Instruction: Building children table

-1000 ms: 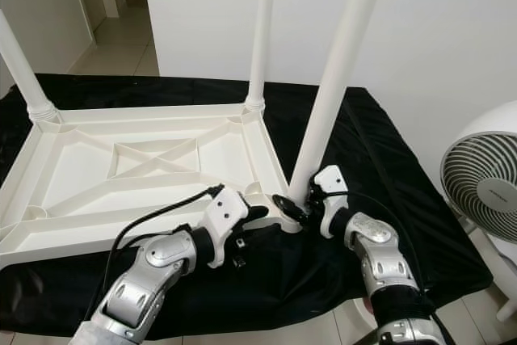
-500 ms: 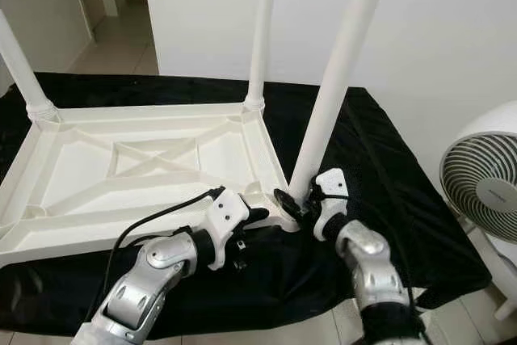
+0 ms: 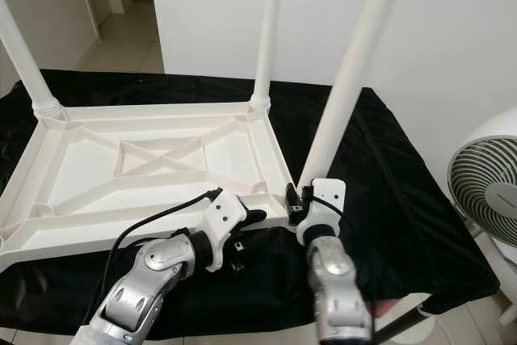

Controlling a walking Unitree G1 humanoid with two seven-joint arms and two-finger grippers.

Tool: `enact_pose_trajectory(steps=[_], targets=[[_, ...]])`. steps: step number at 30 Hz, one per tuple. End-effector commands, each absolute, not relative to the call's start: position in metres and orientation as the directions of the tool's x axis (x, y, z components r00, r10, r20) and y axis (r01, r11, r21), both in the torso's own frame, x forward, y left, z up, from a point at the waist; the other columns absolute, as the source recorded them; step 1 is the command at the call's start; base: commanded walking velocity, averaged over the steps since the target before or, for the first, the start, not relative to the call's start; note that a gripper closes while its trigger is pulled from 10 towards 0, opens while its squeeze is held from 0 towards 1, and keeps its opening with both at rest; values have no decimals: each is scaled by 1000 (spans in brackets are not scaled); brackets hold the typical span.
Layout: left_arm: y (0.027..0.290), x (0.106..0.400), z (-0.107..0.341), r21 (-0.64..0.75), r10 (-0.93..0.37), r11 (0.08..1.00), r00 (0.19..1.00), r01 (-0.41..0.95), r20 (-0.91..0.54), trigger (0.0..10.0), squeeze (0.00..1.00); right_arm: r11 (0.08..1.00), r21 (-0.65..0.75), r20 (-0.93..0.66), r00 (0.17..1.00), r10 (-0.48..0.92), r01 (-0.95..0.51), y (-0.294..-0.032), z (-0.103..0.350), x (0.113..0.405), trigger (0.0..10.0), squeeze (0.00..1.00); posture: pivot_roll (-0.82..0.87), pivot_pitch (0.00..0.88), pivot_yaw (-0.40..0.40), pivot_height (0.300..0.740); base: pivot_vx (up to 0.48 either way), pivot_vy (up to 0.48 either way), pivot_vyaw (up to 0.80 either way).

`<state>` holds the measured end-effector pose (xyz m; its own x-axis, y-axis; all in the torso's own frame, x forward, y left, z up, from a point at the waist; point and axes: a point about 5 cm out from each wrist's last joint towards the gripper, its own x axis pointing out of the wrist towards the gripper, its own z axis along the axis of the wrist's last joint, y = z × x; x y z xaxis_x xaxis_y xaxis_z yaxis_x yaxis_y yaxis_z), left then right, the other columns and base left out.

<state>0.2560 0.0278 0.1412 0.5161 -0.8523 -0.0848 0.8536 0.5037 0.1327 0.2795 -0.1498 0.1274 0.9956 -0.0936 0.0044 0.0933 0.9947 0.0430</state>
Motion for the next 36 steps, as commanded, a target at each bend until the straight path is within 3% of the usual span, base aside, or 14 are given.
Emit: enact_pose_trajectory(steps=[1, 2, 3, 4, 12, 15, 17, 18, 22, 23, 26, 36], targets=[[30, 259, 138, 134, -815, 559, 572, 818, -94, 10000, 0, 985, 17, -83, 982, -168, 170, -162, 111, 274, 10000, 0, -13, 40, -47, 740, 0, 0, 0], [30, 259, 138, 134, -815, 559, 572, 819, -95, 10000, 0, 986, 14, -80, 983, -163, 165, -162, 112, 275, 10000, 0, -13, 40, -47, 740, 0, 0, 0], [30, 259, 138, 136, -817, 556, 569, 820, -95, 10000, 0, 985, 37, -88, 982, -165, 169, -163, 113, 275, 10000, 286, -14, 36, -50, 740, 0, 0, 0], [29, 259, 139, 138, -818, 554, 567, 821, -94, 10000, 0, 986, 64, -82, 986, -146, 151, -164, 115, 276, 10000, 1000, -13, 32, -52, 740, 0, 0, 0], [29, 261, 140, 141, -818, 554, 568, 820, -90, 10000, 0, 993, 86, -45, 996, -75, 79, -164, 124, 279, 10000, 1000, -10, 24, -56, 740, 0, 0, 0], [29, 260, 139, 143, -817, 556, 570, 819, -90, 10000, 0, 989, 77, 8, 992, 130, -130, -176, 138, 288, 10000, 1000, -4, 16, -60, 740, 0, 0, 0], [29, 260, 139, 143, -817, 556, 570, 819, -90, 10000, 0, 982, 67, 13, 985, 174, -174, -179, 141, 290, 10000, 1000, -5, 16, -60, 740, 0, 0, 0], [30, 260, 139, 145, -816, 557, 571, 818, -91, 10000, 0, 957, 10, 3, 957, 291, -291, -185, 142, 291, 10000, 1000, -5, 16, -60, 740, 0, 0, 0], [30, 261, 139, 145, -815, 557, 572, 818, -91, 10000, 0, 940, -13, -17, 940, 342, -342, -188, 142, 292, 10000, 1000, -5, 14, -58, 740, 0, 0, 0], [30, 261, 139, 145, -816, 557, 571, 818, -91, 10000, 0, 921, -34, -38, 922, 386, -387, -193, 140, 294, 10000, 0, -6, 15, -57, 740, 0, 0, 0], [30, 261, 140, 145, -817, 554, 569, 820, -91, 10000, 0, 849, -105, -89, 856, 510, -517, -198, 135, 296, 10000, 0, -6, 14, -54, 740, 0, 0, 0], [31, 261, 141, 145, -819, 552, 567, 821, -91, 10000, 0, 722, -164, -152, 740, 655, -672, -194, 127, 306, 10000, 0, 9, 18, -53, 740, 0, 0, 0]])
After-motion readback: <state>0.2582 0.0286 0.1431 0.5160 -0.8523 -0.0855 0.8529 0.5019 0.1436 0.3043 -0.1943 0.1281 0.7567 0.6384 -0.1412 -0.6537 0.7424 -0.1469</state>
